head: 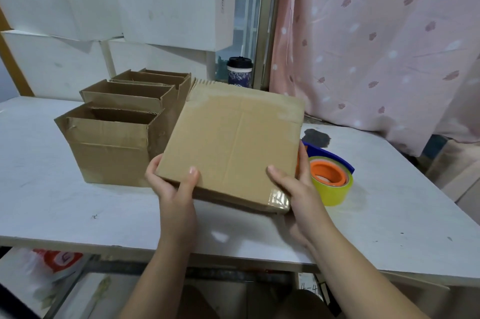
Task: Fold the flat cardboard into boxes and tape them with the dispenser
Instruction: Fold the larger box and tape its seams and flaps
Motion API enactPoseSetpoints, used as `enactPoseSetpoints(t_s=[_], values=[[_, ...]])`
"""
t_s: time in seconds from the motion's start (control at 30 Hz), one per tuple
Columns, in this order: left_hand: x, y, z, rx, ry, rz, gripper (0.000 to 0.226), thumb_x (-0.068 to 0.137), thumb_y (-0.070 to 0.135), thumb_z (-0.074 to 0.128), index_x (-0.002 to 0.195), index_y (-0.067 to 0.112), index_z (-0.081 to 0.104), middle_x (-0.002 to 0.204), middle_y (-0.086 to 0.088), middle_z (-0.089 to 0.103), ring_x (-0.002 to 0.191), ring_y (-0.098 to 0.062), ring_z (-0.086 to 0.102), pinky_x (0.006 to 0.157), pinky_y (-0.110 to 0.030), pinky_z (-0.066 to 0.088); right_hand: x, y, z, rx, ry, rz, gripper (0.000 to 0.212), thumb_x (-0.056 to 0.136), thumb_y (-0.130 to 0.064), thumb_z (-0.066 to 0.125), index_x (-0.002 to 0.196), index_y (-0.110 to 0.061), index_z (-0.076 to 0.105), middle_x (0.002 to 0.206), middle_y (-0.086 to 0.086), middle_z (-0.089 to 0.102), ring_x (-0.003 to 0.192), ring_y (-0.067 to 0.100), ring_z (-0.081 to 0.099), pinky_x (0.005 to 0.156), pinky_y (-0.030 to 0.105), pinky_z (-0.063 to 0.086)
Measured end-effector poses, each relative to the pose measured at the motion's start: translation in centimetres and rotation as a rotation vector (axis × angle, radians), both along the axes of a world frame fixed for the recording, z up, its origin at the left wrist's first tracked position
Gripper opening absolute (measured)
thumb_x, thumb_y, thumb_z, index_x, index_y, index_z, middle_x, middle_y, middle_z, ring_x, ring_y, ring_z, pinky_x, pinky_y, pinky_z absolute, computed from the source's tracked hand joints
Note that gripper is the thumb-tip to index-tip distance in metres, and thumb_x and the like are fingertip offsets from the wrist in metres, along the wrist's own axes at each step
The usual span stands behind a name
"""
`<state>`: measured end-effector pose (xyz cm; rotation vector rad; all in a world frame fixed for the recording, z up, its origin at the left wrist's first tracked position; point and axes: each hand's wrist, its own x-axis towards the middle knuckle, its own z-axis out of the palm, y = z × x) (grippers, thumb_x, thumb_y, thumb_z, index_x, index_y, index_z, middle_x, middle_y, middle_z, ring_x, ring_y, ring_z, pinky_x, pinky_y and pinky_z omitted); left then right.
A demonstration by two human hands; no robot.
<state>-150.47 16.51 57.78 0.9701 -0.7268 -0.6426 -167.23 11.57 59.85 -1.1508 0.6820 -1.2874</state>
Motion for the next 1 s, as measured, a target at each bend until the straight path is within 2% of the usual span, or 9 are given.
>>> enactPoseSetpoints(t_s=[0.07, 0.13, 0.23, 0.37, 0.5, 0.67, 0.8, 0.9, 1.0], values=[[0.5, 0.3, -0.4, 0.028, -0.025, -0.053, 0.05, 0.075, 0.033, 0.06, 0.116, 0.044, 0.034, 0.123, 0.001, 0.049, 0.107, -0.009, 0.055, 0.081, -0.025, 0.048, -0.5, -0.2, 0.1, 0.029, 0.012, 0.1, 0.079, 0.071, -0.011, 0.074, 0.139, -0.032, 0.04, 0.122, -0.001, 0.066, 0.11, 0.022, 0.065, 0.087, 0.042, 0.054], [1.3, 0.6, -1.0, 0.057, -0.052, -0.083, 0.051, 0.073, 0.034, 0.062, 0.115, 0.046, 0.036, 0.121, 0.003, 0.051, 0.103, -0.004, 0.057, 0.078, -0.02, 0.047, -1.2, -0.3, -0.1, -0.007, 0.107, 0.148, 0.086, 0.068, -0.013, 0.075, 0.142, -0.03, 0.035, 0.12, -0.002, 0.067, 0.106, 0.017, 0.066, 0.076, 0.03, 0.056], [2.7, 1.1, -2.0, 0.141, -0.046, -0.165, 0.063, 0.07, 0.032, 0.068, 0.122, 0.048, 0.037, 0.125, 0.006, 0.05, 0.112, -0.015, 0.054, 0.089, -0.033, 0.046, -2.4, -0.3, -0.5, -0.093, 0.31, 0.163, 0.106, 0.061, -0.022, 0.082, 0.148, -0.031, 0.021, 0.126, -0.009, 0.062, 0.111, 0.008, 0.062, 0.079, 0.018, 0.052], [4.2, 1.2, -2.6, 0.248, -0.094, -0.268, 0.071, 0.071, 0.024, 0.078, 0.131, 0.041, 0.043, 0.122, 0.006, 0.061, 0.112, -0.017, 0.059, 0.095, -0.039, 0.045, -3.6, -0.6, -0.6, -0.111, 0.396, 0.221, 0.099, 0.065, -0.012, 0.08, 0.146, -0.027, 0.024, 0.125, -0.013, 0.062, 0.114, 0.007, 0.06, 0.084, 0.019, 0.051], [5.4, 1.2, -2.1, 0.39, -0.343, -0.28, 0.055, 0.083, 0.008, 0.068, 0.123, 0.041, 0.052, 0.107, 0.018, 0.068, 0.101, -0.006, 0.064, 0.085, -0.03, 0.049, -4.2, -0.5, -0.8, -0.118, 0.52, 0.286, 0.095, 0.071, -0.001, 0.077, 0.146, -0.029, 0.024, 0.13, -0.008, 0.06, 0.119, 0.011, 0.058, 0.1, 0.029, 0.047], [5.0, 2.1, -0.5, 0.602, -0.721, -0.163, 0.052, 0.079, 0.025, 0.074, 0.121, 0.039, 0.046, 0.105, 0.02, 0.064, 0.099, -0.006, 0.061, 0.084, -0.03, 0.049, -5.0, -1.1, -0.7, -0.131, 0.661, 0.323, 0.089, 0.074, -0.002, 0.079, 0.144, -0.025, 0.03, 0.127, -0.01, 0.062, 0.117, 0.006, 0.058, 0.095, 0.021, 0.048], [4.2, 3.5, 2.3, 0.278, -0.62, -0.148, 0.081, 0.068, 0.062, 0.069, 0.139, 0.036, 0.038, 0.126, 0.018, 0.057, 0.113, 0.0, 0.055, 0.096, -0.036, 0.049, -5.2, -2.1, -0.6, -0.169, 0.734, 0.33, 0.088, 0.066, -0.015, 0.081, 0.141, -0.019, 0.036, 0.123, -0.009, 0.063, 0.116, 0.006, 0.059, 0.093, 0.023, 0.048], [3.5, 3.5, 4.7, 0.025, -0.598, -0.04, 0.081, 0.074, 0.058, 0.061, 0.145, 0.036, 0.029, 0.144, 0.009, 0.043, 0.131, -0.01, 0.043, 0.106, -0.045, 0.039, -5.4, -2.8, -0.4, -0.189, 0.759, 0.351, 0.083, 0.066, -0.018, 0.081, 0.138, -0.019, 0.039, 0.12, -0.014, 0.065, 0.113, 0.005, 0.059, 0.089, 0.019, 0.047], [3.0, 3.0, 5.9, -0.036, -0.581, 0.035, 0.065, 0.077, 0.053, 0.057, 0.138, 0.043, 0.037, 0.139, 0.017, 0.047, 0.124, 0.0, 0.047, 0.103, -0.036, 0.043, -5.5, -2.9, 0.1, -0.229, 0.787, 0.354, 0.085, 0.067, -0.018, 0.082, 0.139, -0.02, 0.037, 0.114, -0.023, 0.064, 0.109, -0.002, 0.06, 0.083, 0.012, 0.046]])
